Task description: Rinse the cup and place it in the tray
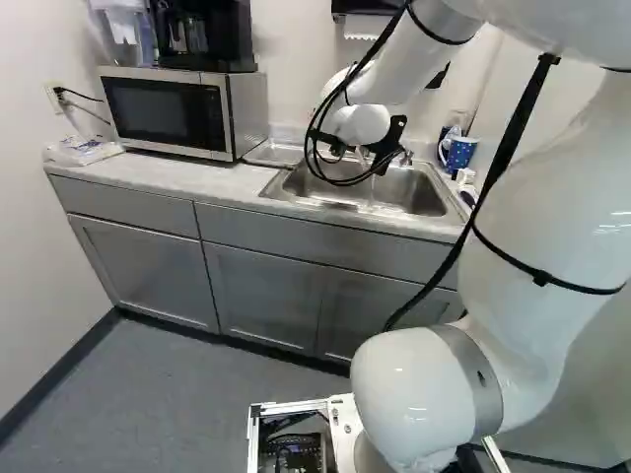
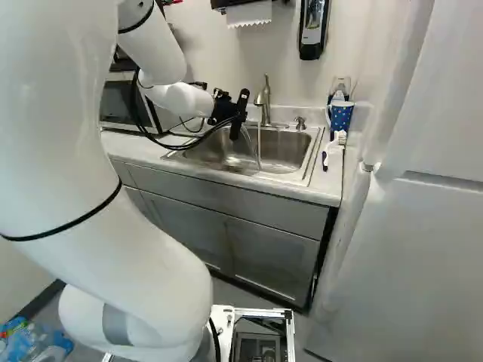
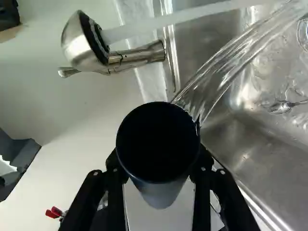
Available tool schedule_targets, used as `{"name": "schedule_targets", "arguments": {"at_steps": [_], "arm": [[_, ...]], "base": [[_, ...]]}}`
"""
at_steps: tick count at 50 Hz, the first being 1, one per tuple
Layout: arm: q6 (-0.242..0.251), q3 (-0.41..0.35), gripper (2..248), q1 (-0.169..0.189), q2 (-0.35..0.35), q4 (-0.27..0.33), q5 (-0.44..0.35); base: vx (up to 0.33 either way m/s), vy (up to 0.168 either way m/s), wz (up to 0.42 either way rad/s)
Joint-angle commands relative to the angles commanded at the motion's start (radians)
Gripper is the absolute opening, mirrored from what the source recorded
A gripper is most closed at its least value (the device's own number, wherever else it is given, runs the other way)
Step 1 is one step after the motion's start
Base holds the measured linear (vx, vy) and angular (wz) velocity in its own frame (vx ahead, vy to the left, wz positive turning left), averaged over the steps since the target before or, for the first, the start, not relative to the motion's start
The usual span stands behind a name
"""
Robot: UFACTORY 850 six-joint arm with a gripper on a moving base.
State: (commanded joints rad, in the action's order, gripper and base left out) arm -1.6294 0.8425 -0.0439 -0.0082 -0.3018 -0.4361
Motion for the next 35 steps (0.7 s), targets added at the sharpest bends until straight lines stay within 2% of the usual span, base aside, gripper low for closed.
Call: {"name": "schedule_targets", "arguments": {"at_steps": [35], "arm": [[0.000,0.000,126,0.000,0.000,0.000,0.000]], "base": [[0.000,0.000,0.000]]}}
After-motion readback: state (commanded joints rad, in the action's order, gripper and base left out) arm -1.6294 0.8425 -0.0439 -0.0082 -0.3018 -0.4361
